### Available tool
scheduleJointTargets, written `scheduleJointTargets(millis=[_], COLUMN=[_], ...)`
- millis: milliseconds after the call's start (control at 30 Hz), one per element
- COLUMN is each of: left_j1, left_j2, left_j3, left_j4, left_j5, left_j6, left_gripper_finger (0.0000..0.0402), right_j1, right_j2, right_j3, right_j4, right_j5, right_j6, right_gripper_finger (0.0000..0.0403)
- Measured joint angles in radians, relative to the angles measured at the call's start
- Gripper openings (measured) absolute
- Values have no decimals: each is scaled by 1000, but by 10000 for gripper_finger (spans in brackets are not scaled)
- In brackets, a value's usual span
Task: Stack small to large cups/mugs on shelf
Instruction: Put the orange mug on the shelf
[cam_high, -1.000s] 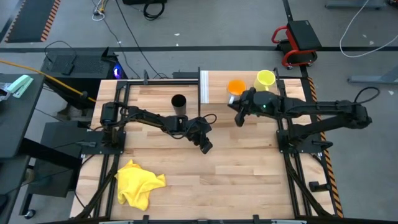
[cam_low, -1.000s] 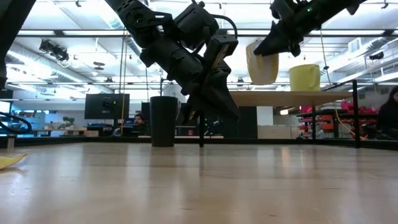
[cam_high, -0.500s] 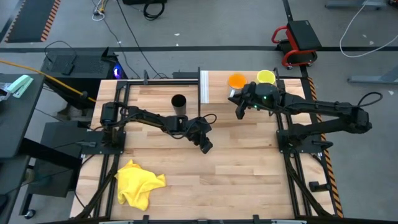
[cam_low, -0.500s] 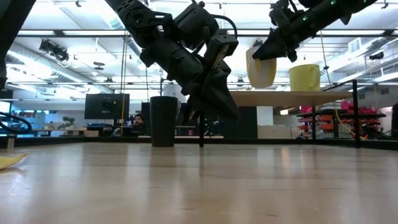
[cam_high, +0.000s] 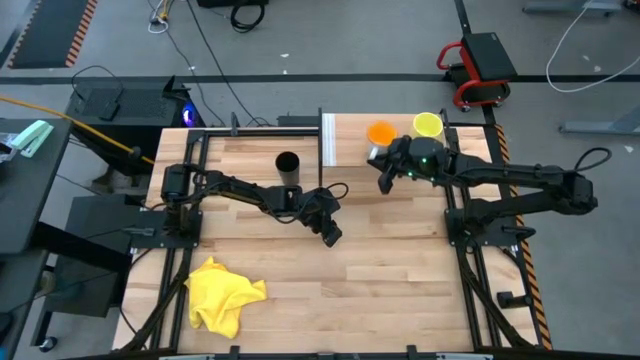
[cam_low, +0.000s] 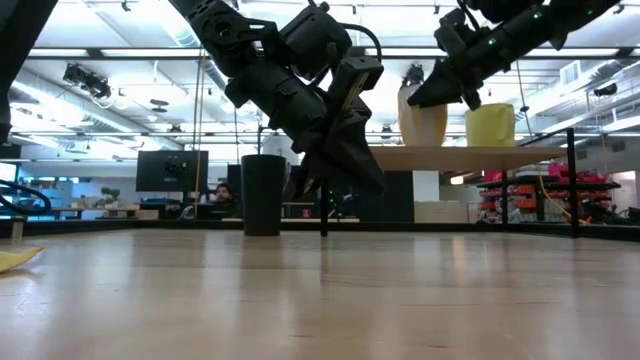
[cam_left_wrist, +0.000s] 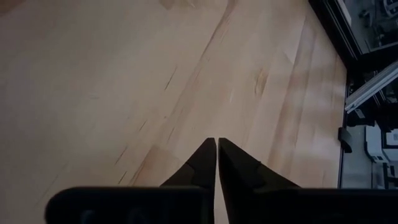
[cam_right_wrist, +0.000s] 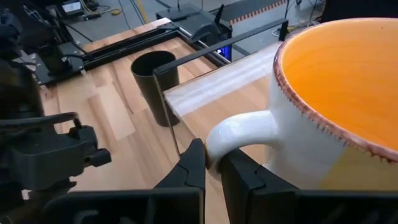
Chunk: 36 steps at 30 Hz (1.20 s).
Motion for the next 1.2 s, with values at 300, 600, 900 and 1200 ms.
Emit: scheduleJointTargets(millis=[300, 600, 900, 1200], left_j1=[0, 6, 13, 13], left_j2=[0, 0, 0, 0], left_j3=[0, 0, 0, 0], left_j4=[0, 0, 0, 0], left_j5=[0, 0, 0, 0], left_j6=[1, 3, 6, 20], left_gripper_finger=[9, 23, 13, 34], right_j1=[-46, -48, -48, -46], right_j2=[0, 0, -1, -1], right_j3=[0, 0, 0, 0], right_j4=[-31, -35, -49, -53], right_j5=[3, 4, 40, 43], right_j6=[-1, 7, 46, 81], right_gripper_finger=[27, 38, 90, 77])
